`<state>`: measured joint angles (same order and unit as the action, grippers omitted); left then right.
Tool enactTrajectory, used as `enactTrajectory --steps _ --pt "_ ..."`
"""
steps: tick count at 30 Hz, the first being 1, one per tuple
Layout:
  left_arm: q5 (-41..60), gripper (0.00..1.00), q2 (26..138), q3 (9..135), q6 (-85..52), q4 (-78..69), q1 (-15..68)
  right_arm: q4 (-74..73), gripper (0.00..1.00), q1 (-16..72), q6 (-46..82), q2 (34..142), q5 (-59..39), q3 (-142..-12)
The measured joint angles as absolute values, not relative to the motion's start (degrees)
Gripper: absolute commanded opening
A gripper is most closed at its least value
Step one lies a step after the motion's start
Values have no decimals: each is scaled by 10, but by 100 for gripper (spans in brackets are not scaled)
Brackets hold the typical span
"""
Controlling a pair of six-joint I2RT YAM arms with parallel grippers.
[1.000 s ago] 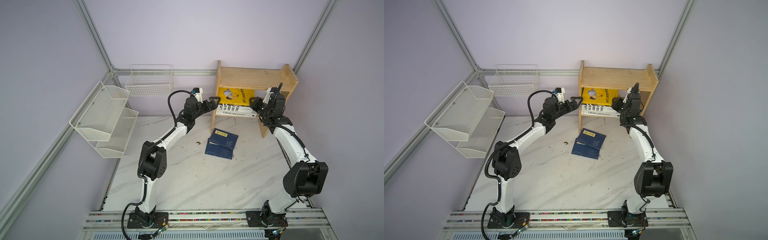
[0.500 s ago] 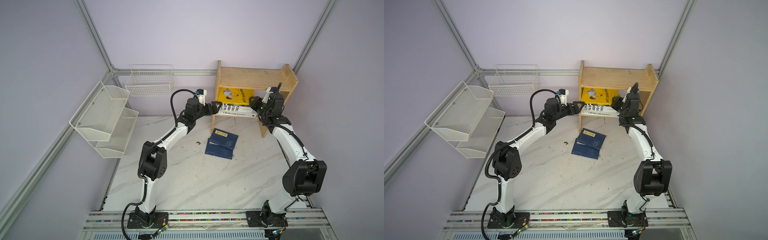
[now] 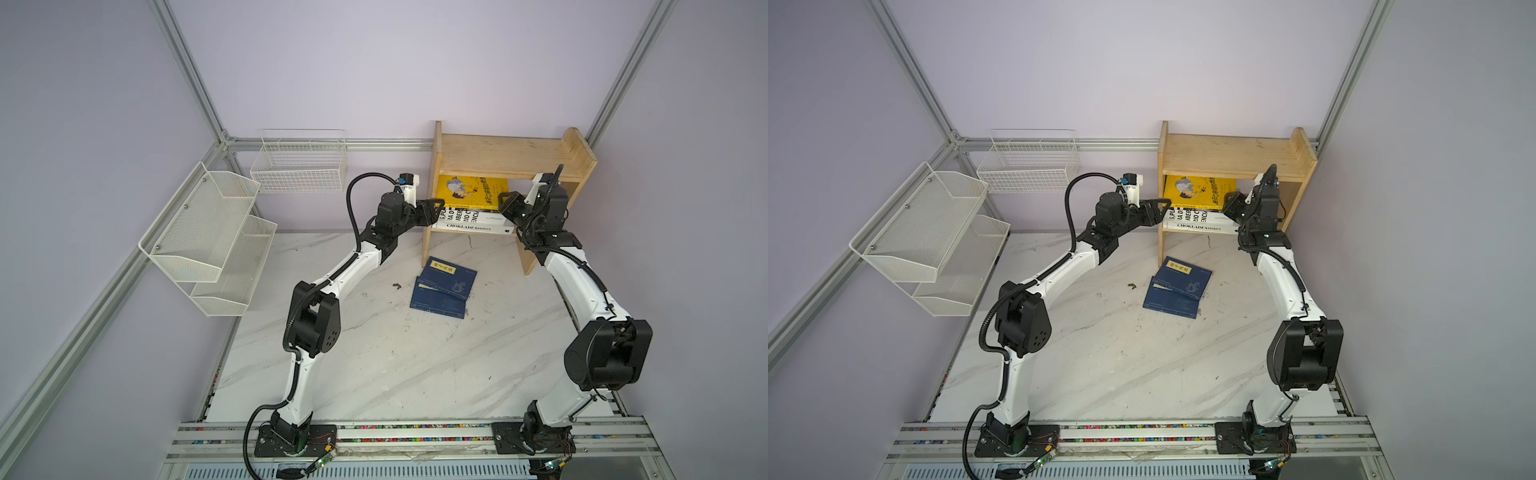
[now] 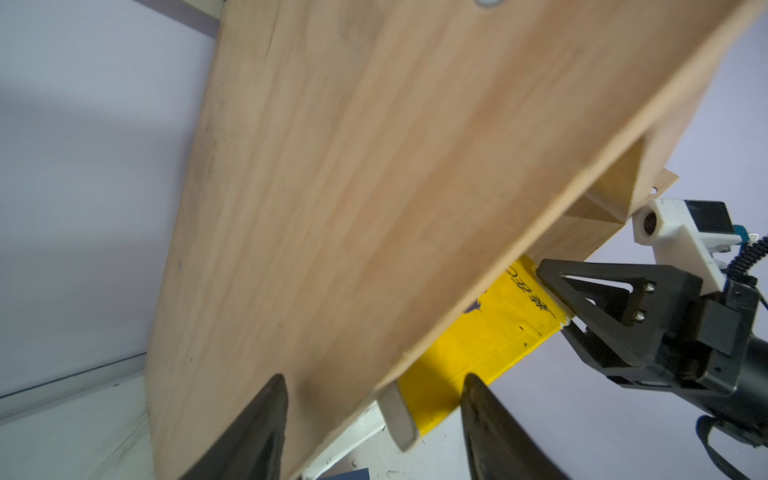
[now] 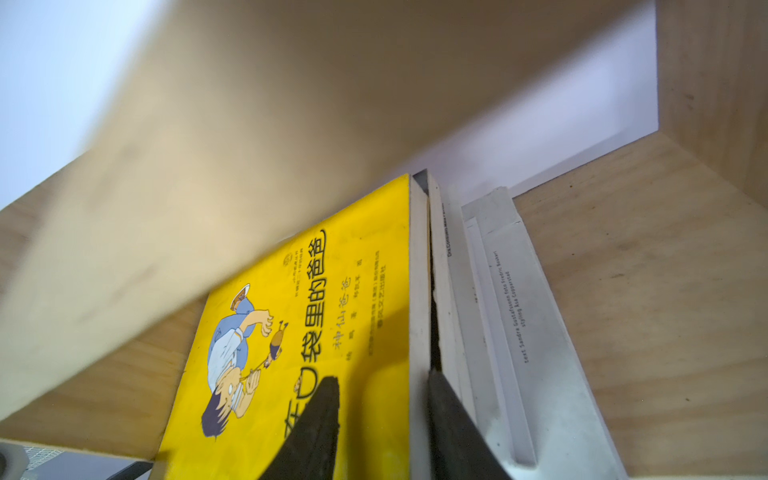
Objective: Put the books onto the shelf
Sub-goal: 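Press the yellow paperback's spine inward with left gripper while right gripper holds it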
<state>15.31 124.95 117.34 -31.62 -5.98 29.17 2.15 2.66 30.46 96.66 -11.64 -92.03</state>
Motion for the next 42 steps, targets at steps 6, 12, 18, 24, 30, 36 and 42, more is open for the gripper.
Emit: enactTrajectory --steps 6,12,18,24,30,36,42 --pt "143 65 1251 1179 -309 -62 293 8 38 25 306 986 -118 -935" --pt "146 66 1251 1179 -283 -58 296 3 38 25 310 990 -117 -938" --pt "141 60 1251 1179 -250 -47 301 2 37 25 314 990 -118 -938" --pt "141 65 1250 1179 -228 -46 302 2 37 25 314 990 -118 -938" --pt "136 67 1250 1179 -207 -34 306 1 36 25 314 996 -118 -943" --pt "125 61 1249 1179 -194 -28 308 -6 35 24 314 1000 -119 -944" --pt "119 54 1249 1179 -192 -24 308 -7 35 24 314 1000 -119 -944"
